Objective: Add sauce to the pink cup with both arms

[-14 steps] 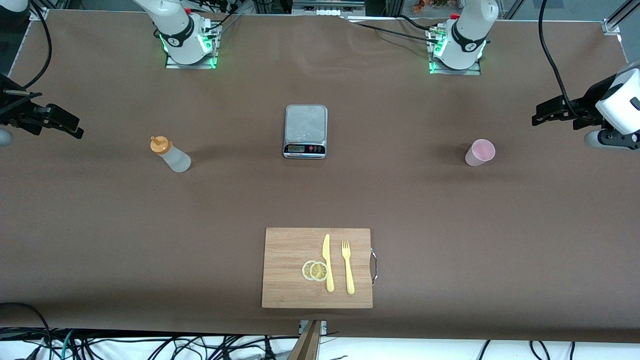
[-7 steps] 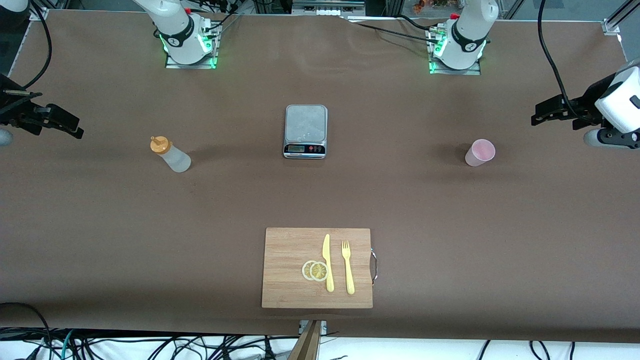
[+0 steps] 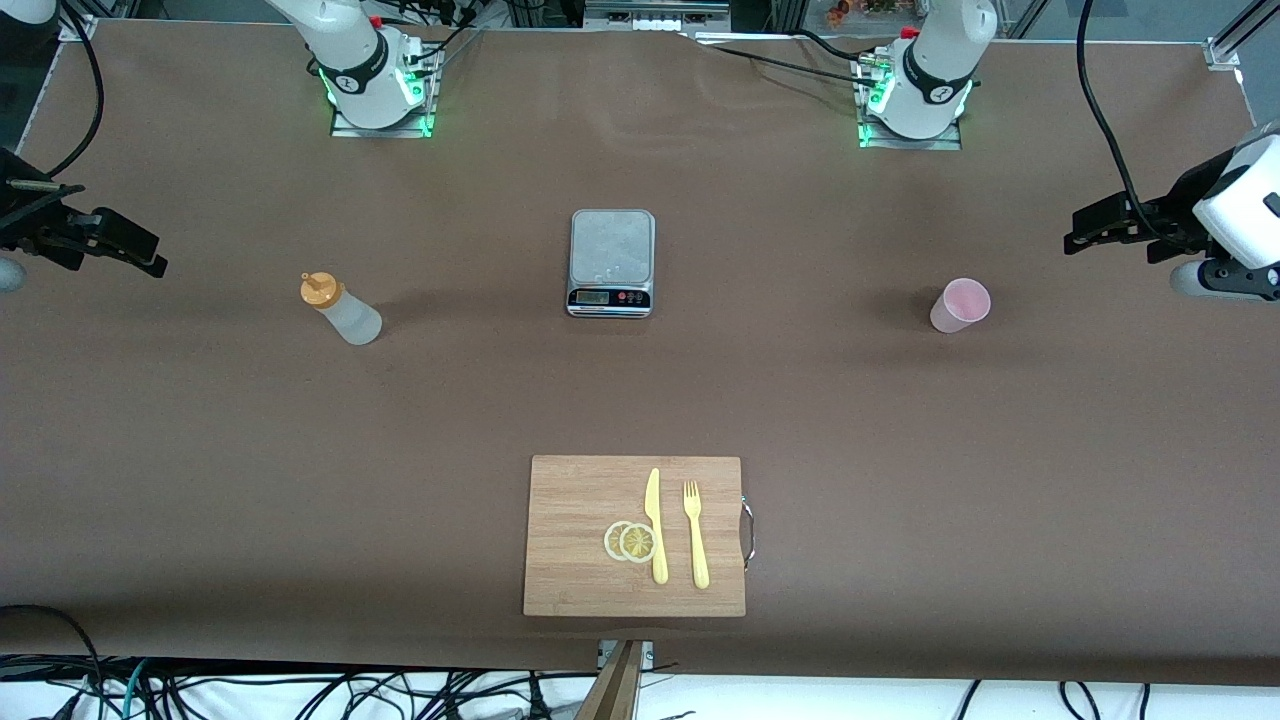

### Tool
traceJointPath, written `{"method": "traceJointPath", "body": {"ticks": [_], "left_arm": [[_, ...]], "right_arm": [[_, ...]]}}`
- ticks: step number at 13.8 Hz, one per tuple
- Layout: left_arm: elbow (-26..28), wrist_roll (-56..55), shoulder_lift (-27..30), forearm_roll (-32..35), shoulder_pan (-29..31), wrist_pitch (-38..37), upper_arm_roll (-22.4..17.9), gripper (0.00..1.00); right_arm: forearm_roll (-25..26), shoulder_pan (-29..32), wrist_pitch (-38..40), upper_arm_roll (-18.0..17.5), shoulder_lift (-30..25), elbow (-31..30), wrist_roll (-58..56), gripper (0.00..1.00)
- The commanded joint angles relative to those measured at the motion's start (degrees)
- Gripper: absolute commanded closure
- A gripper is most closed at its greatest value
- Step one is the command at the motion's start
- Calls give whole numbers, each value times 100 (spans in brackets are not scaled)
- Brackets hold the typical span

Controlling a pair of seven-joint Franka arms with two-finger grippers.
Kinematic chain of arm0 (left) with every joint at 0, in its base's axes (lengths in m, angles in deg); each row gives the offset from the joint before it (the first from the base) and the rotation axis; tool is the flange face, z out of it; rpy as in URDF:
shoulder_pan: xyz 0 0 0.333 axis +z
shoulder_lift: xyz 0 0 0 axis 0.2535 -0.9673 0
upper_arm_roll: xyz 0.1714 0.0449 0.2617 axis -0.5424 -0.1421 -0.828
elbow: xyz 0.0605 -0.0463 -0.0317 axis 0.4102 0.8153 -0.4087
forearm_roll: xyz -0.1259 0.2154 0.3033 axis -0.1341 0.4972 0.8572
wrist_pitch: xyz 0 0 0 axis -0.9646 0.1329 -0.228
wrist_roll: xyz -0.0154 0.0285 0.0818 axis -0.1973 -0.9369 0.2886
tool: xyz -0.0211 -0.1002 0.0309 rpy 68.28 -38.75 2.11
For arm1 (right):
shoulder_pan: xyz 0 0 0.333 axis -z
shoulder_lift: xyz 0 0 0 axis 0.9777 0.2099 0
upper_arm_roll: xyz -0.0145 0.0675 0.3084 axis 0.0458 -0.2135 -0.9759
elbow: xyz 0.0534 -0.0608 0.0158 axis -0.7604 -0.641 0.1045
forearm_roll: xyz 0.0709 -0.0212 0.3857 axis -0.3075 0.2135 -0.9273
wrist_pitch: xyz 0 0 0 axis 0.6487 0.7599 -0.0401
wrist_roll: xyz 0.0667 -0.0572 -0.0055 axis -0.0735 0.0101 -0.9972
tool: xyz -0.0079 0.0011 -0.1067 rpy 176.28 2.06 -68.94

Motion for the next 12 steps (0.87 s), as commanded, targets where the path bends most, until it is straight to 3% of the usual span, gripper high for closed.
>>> {"method": "traceJointPath", "body": {"ticks": [1, 12], "left_arm": [[-232, -75, -126, 130, 48, -100, 77, 0], [-224, -31, -345, 130, 276, -100, 15, 0]], "right_arm": [[-102, -38, 61, 55, -26, 45, -55, 0], [-102, -38, 70, 55, -26, 45, -55, 0]]}}
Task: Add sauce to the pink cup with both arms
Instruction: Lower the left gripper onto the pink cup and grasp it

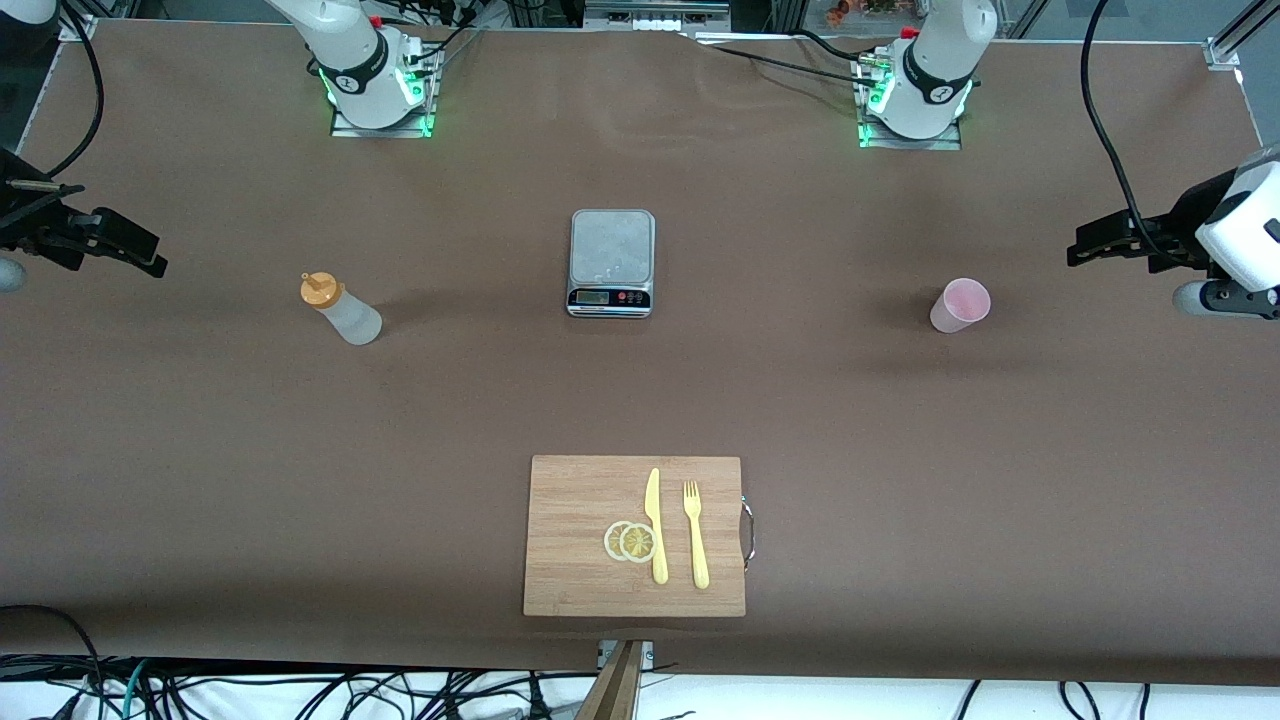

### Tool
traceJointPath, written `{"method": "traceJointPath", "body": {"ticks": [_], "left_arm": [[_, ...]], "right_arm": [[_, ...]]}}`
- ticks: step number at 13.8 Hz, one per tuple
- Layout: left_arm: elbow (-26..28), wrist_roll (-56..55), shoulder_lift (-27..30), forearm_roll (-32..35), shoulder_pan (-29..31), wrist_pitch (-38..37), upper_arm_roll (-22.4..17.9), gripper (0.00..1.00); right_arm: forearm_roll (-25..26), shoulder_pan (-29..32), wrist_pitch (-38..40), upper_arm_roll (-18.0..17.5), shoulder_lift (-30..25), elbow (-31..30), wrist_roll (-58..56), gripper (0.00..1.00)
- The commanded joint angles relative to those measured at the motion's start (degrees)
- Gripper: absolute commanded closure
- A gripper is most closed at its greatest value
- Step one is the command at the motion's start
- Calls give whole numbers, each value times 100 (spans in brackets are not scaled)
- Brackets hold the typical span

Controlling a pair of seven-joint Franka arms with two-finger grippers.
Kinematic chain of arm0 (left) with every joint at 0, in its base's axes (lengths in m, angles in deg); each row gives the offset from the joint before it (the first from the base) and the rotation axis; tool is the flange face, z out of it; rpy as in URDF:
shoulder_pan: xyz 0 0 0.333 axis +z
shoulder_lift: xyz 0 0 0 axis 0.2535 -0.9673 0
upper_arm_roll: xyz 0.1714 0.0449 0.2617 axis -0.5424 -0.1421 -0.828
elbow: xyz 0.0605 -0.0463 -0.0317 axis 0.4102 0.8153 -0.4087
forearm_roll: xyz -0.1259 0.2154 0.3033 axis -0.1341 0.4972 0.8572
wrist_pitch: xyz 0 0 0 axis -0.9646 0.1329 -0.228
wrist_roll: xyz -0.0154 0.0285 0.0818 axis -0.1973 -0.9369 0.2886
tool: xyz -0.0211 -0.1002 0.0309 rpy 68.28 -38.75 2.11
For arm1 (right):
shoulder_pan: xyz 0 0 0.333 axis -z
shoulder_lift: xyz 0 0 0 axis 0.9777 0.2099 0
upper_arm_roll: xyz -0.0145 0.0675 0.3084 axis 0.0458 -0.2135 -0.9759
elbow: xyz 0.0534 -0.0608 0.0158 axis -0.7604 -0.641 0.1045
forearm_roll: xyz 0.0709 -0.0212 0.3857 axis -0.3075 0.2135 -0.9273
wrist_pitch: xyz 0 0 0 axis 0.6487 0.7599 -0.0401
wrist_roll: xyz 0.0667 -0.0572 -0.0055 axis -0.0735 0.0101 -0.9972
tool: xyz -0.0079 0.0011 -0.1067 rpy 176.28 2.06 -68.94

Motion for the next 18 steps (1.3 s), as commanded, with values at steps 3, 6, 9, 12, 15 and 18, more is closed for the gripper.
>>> {"method": "traceJointPath", "body": {"ticks": [3, 6, 9, 12, 15, 18], "left_arm": [[-42, 39, -406, 67, 530, -100, 41, 0], [369, 373, -688, 302, 505, 354, 41, 0], [1064, 382, -662, 418, 461, 1049, 41, 0], [1907, 391, -609, 488, 434, 1900, 41, 0], [2891, 522, -451, 584, 408, 2963, 41, 0], [3613, 715, -319, 585, 417, 3730, 33, 0]], "right_arm": [[-102, -38, 70, 55, -26, 45, -55, 0], [-102, -38, 70, 55, -26, 36, -55, 0], [-102, -38, 70, 55, -26, 36, -55, 0], [-102, -38, 79, 64, -26, 36, -55, 0], [-102, -38, 79, 73, -26, 36, -55, 0], [-102, -38, 79, 73, -26, 36, -55, 0]]}}
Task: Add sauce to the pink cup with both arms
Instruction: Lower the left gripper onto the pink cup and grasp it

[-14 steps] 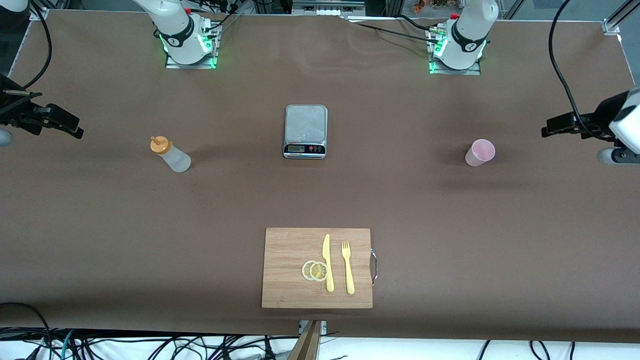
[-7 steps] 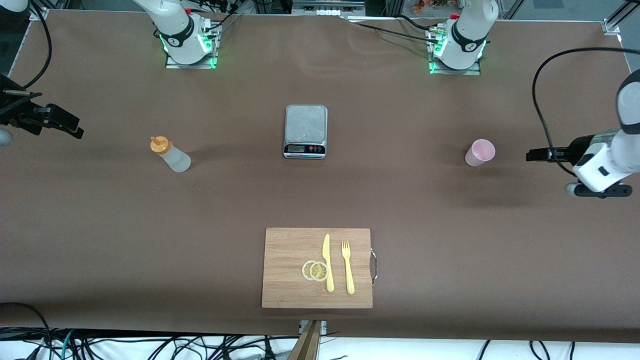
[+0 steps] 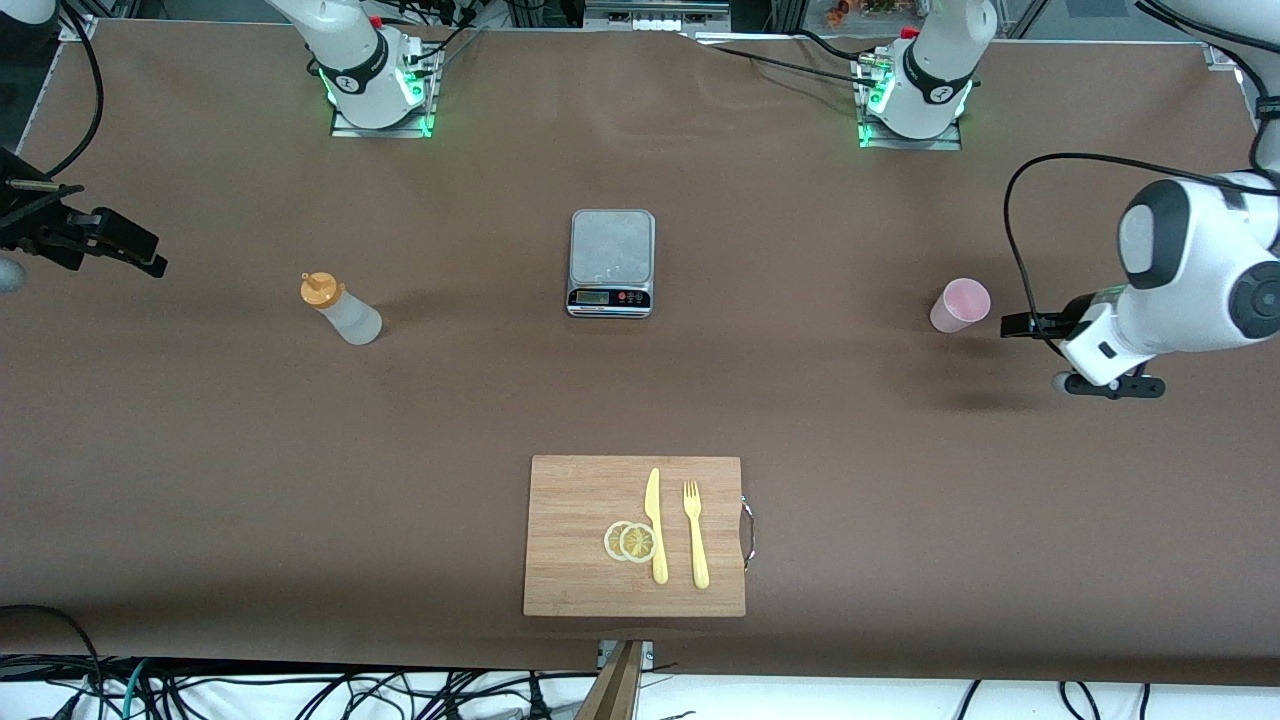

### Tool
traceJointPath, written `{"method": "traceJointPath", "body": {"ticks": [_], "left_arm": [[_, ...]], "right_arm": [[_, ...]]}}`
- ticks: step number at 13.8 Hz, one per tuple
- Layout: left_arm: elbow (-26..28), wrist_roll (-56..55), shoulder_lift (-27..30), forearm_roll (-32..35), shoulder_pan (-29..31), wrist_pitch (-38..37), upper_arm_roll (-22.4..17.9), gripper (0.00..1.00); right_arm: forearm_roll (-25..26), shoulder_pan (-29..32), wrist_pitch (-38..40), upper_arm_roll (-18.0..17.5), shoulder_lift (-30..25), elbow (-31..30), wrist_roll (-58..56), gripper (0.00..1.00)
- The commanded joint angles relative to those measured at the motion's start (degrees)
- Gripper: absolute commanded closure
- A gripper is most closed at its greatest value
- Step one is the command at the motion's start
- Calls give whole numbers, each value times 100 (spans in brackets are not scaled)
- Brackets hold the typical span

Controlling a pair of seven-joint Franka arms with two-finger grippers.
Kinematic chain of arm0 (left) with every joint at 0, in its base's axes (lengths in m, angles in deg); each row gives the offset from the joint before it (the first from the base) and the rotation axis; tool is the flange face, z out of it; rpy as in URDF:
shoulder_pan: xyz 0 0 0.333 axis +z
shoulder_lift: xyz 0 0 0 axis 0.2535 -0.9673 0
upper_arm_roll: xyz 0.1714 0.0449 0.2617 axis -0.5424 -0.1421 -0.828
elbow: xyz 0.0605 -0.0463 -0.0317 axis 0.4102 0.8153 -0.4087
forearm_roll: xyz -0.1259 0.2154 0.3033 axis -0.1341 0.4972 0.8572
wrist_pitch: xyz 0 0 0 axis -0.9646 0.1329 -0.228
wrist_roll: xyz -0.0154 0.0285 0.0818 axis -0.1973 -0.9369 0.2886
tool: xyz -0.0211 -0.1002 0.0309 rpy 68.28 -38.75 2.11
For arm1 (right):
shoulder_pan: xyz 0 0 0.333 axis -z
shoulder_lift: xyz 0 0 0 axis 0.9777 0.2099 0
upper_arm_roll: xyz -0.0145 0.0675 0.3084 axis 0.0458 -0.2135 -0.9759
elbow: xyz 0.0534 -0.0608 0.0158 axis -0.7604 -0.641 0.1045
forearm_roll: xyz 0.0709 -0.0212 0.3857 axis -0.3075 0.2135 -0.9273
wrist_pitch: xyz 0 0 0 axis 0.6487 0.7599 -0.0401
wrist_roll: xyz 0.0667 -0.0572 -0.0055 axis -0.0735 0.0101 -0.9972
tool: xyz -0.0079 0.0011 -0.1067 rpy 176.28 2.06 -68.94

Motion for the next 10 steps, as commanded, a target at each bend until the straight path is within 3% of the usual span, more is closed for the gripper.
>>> {"method": "traceJointPath", "body": {"ticks": [1, 6, 10], "left_arm": [[830, 274, 500, 123, -17, 564, -19, 0], [1683, 310, 782, 123, -17, 1416, -36, 1], [1947, 310, 809, 123, -17, 1803, -98, 2]], "right_arm": [[-101, -38, 73, 59, -26, 36, -55, 0], [-101, -38, 73, 68, -26, 36, -55, 0], [-101, -29, 73, 68, -26, 36, -55, 0]]}}
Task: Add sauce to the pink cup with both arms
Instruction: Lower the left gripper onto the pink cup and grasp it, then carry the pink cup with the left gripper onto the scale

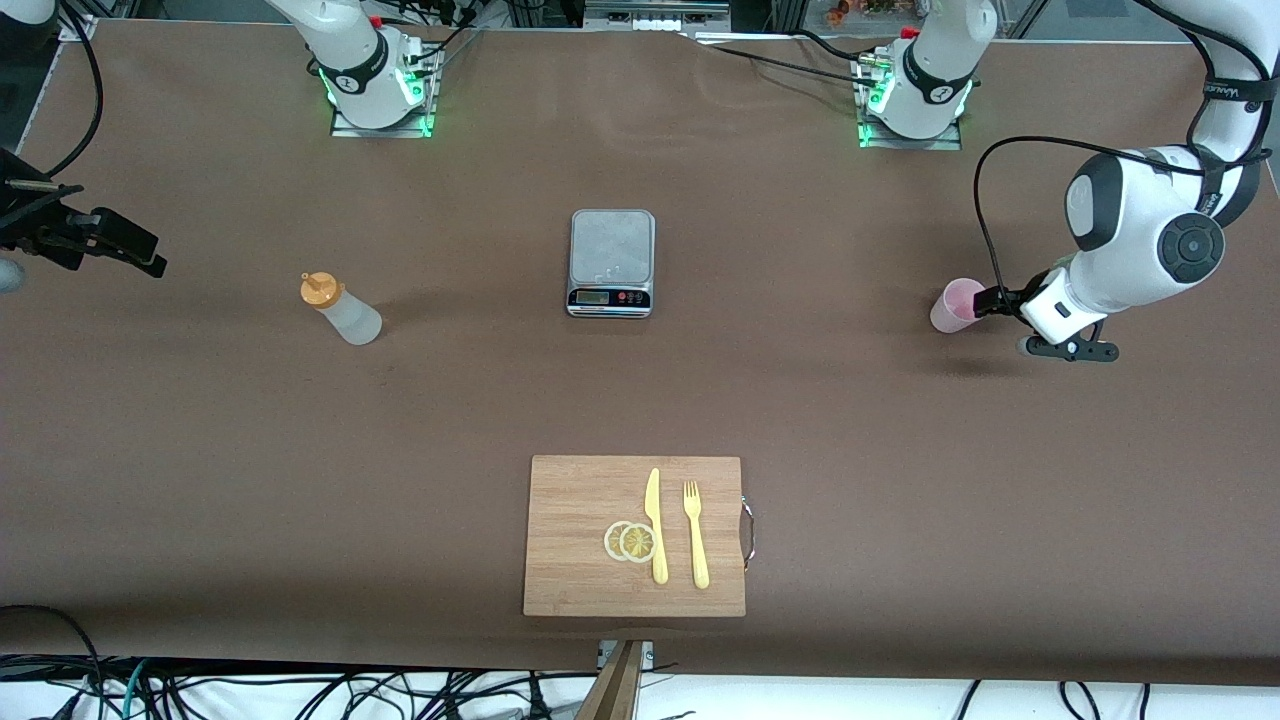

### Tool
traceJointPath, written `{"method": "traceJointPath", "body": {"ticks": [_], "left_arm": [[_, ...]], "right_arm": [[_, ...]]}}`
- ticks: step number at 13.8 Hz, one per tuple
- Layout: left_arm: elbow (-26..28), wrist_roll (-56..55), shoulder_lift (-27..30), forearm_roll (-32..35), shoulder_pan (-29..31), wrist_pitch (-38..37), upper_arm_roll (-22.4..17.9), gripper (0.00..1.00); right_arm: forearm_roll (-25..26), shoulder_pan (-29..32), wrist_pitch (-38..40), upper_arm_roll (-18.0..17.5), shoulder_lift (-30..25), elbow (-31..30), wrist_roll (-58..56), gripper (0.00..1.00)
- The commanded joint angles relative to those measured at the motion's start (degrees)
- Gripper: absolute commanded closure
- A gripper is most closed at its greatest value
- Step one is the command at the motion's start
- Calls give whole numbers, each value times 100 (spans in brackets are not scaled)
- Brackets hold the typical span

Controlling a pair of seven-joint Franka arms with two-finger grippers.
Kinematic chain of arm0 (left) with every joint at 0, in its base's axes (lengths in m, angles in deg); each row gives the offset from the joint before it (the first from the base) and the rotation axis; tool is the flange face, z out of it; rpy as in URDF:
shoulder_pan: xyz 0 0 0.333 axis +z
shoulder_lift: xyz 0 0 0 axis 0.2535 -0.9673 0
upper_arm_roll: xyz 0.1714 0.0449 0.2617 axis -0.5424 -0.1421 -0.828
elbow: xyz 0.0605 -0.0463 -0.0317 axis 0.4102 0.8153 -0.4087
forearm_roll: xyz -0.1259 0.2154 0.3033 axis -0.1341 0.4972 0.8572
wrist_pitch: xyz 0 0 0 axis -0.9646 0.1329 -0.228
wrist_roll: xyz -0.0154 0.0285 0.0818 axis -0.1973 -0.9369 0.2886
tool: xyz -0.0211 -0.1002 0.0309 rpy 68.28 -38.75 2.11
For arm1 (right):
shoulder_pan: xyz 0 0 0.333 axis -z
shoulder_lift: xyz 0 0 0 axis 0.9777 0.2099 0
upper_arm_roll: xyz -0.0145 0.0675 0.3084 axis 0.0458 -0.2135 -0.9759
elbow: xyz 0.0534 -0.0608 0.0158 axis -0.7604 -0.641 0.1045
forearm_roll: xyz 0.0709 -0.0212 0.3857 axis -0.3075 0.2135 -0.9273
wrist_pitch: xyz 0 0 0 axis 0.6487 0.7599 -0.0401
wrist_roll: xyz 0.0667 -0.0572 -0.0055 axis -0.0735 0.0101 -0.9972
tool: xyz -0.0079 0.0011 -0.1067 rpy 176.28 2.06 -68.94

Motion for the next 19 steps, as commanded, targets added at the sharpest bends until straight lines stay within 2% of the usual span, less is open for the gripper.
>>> {"method": "traceJointPath", "body": {"ticks": [1, 12, 13, 19], "left_arm": [[392, 100, 201, 117, -18, 412, -57, 2], [1043, 100, 183, 117, 26, 1345, -66, 5], [1043, 91, 166, 117, 17, 1346, -66, 10], [991, 65, 122, 29, 9, 1311, -66, 74]], "right_arm": [[-101, -38, 72, 60, -26, 36, -55, 0], [-101, -38, 81, 60, -26, 36, -55, 0], [-101, -29, 81, 60, -26, 36, -55, 0], [-101, -29, 81, 60, -26, 36, -55, 0]]}}
